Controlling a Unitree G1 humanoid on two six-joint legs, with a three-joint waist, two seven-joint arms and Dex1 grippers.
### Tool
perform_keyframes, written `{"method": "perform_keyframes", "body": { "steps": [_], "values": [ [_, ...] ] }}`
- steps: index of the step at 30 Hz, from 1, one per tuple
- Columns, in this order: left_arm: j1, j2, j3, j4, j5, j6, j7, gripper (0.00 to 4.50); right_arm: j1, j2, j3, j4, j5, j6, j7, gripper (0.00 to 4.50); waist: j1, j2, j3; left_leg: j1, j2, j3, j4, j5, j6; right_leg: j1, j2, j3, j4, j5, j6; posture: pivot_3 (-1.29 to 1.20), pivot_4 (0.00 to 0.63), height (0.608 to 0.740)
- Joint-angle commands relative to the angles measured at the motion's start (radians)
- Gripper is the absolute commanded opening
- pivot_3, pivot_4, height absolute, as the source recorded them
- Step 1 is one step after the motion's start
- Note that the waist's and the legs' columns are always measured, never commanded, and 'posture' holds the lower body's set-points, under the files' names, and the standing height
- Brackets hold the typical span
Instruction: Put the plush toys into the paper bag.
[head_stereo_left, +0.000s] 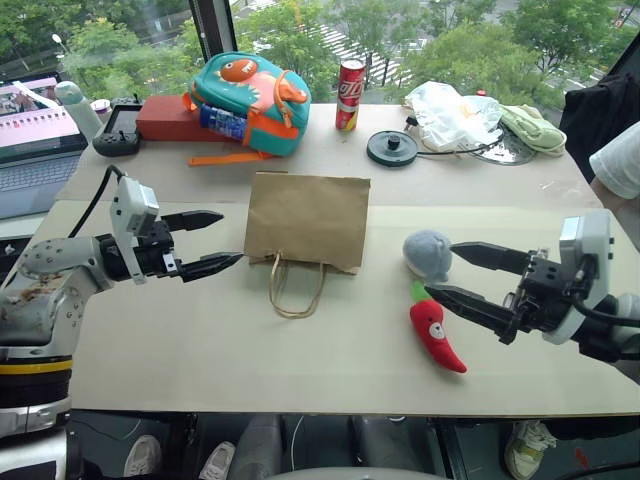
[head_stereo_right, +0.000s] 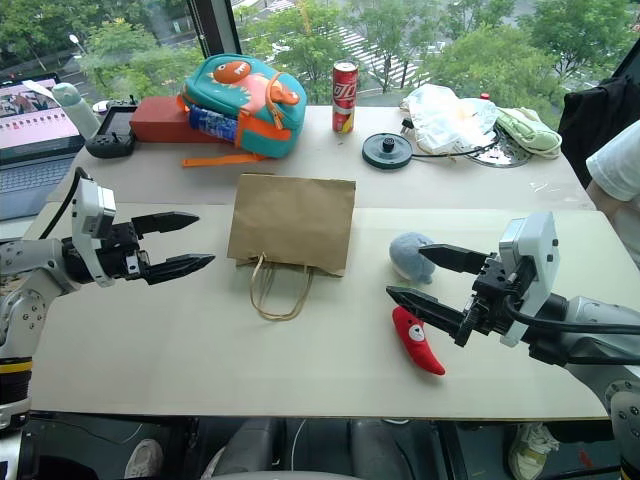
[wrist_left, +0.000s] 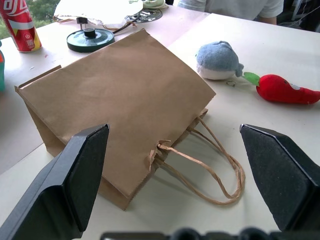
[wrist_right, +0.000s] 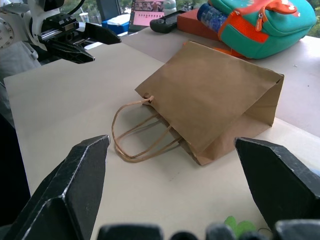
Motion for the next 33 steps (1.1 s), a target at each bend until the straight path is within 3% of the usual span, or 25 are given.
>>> {"method": "perform_keyframes", "body": {
  "steps": [1, 6, 9, 14, 21, 28, 33],
  "values": [
    [-0.018, 0.008, 0.021, -0.006, -0.019, -0.002, -0.006, 4.50, -0.007, -0.014, -0.008, -0.011, 0.014, -0.031, 0.000, 4.43, 0.000, 0.000, 0.000, 0.000, 0.000, 0.000, 0.000, 0.000, 0.000, 0.000, 0.000, 0.000, 0.000, 0.000, 0.000, 0.00, 0.150, 0.739],
    [-0.031, 0.009, -0.029, 0.064, 0.071, -0.158, -0.072, 4.50, 0.005, -0.018, -0.018, -0.022, 0.035, -0.027, 0.007, 4.43, 0.000, 0.000, 0.000, 0.000, 0.000, 0.000, 0.000, 0.000, 0.000, 0.000, 0.000, 0.000, 0.000, 0.000, 0.000, 0.00, 0.150, 0.739],
    [-0.053, 0.027, -0.110, 0.177, 0.220, -0.407, -0.149, 4.50, 0.013, -0.028, -0.026, -0.030, 0.049, -0.025, 0.014, 4.43, 0.002, 0.000, 0.000, 0.000, 0.000, 0.000, 0.000, 0.000, 0.000, 0.000, 0.000, 0.000, 0.000, 0.000, 0.000, 0.00, 0.150, 0.739],
    [-0.202, -0.034, -0.230, 0.451, 0.404, -0.879, -0.203, 4.50, 0.012, -0.033, -0.012, -0.041, 0.057, -0.030, 0.004, 4.43, 0.014, 0.000, 0.000, 0.000, -0.001, 0.000, 0.000, 0.000, 0.000, 0.000, 0.000, 0.000, 0.000, 0.002, -0.003, 0.00, 0.150, 0.739],
    [-0.379, -0.180, -0.327, 0.773, 0.518, -1.368, -0.183, 4.50, 0.016, -0.029, -0.003, -0.067, 0.064, -0.038, -0.031, 4.43, 0.029, 0.000, 0.000, -0.002, -0.001, 0.001, 0.002, 0.000, 0.000, 0.000, 0.000, 0.000, -0.001, 0.004, -0.006, 0.00, 0.150, 0.739],
    [-0.466, -0.255, -0.364, 0.998, 0.563, -1.595, -0.121, 4.50, 0.037, -0.027, -0.024, -0.092, 0.076, -0.043, -0.071, 4.43, 0.022, 0.000, 0.000, -0.002, -0.001, 0.000, 0.002, -0.001, 0.001, 0.000, 0.000, 0.000, 0.001, 0.005, -0.007, 0.00, 0.150, 0.739],
    [-0.516, -0.283, -0.385, 1.094, 0.624, -1.652, -0.036, 4.50, 0.047, -0.023, -0.032, -0.108, 0.090, -0.048, -0.102, 4.43, 0.025, 0.000, 0.000, -0.002, -0.001, 0.000, 0.005, -0.001, 0.001, 0.001, 0.000, 0.000, 0.001, 0.005, -0.006, 0.00, 0.150, 0.739]
  ]
}}
